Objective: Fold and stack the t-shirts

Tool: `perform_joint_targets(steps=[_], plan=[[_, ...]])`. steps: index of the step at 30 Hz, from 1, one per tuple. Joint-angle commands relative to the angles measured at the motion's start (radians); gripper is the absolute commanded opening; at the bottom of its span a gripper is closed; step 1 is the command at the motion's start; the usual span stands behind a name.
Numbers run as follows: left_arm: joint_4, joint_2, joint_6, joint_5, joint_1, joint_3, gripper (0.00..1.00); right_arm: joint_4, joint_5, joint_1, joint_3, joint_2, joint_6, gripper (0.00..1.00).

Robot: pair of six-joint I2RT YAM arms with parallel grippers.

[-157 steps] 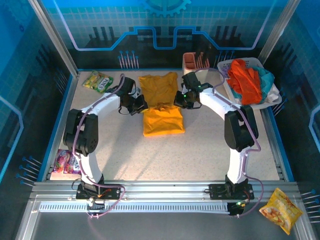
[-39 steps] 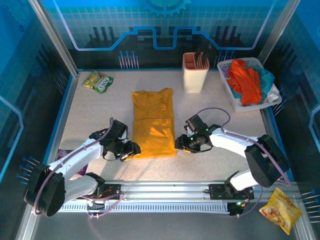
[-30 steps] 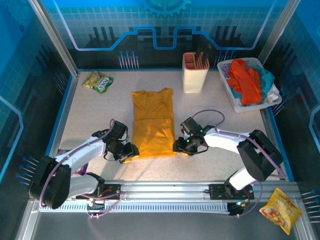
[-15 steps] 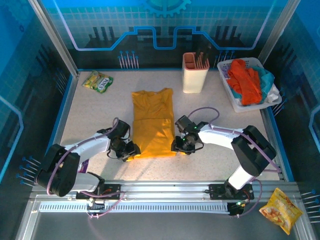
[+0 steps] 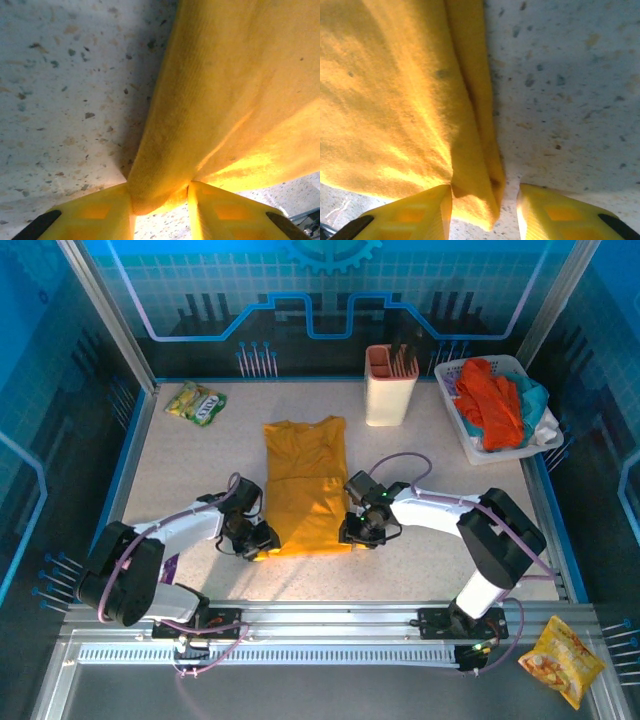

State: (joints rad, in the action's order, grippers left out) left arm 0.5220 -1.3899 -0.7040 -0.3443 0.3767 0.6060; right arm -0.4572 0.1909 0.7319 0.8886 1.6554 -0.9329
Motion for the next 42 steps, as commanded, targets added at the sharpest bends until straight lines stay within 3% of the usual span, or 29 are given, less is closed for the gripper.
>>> perform_joint_targets(steps=[1, 16, 20, 26, 30, 42], plan=[[-0.027, -0.023, 0.027, 0.023, -0.002, 0.024, 0.32, 0.104, 0.076, 0.045, 0.03, 0.037, -0.011, 0.39], [-0.03, -0.043, 0.043, 0.025, -0.003, 0.036, 0.24, 0.13, 0.083, 0.052, 0.021, 0.042, -0.024, 0.24], [-0.033, -0.037, 0.042, 0.024, -0.003, 0.03, 0.23, 0.129, 0.079, 0.053, 0.018, 0.045, -0.024, 0.17], [-0.031, -0.012, 0.04, 0.035, -0.003, 0.024, 0.12, 0.132, 0.066, 0.047, 0.0, 0.028, -0.018, 0.01], [-0.033, 0.001, 0.025, 0.027, -0.001, 0.024, 0.0, 0.142, 0.065, 0.043, -0.002, 0.018, -0.001, 0.0], [-0.026, 0.05, -0.008, 0.008, 0.004, 0.042, 0.0, 0.129, 0.034, 0.015, -0.004, -0.049, 0.053, 0.0]])
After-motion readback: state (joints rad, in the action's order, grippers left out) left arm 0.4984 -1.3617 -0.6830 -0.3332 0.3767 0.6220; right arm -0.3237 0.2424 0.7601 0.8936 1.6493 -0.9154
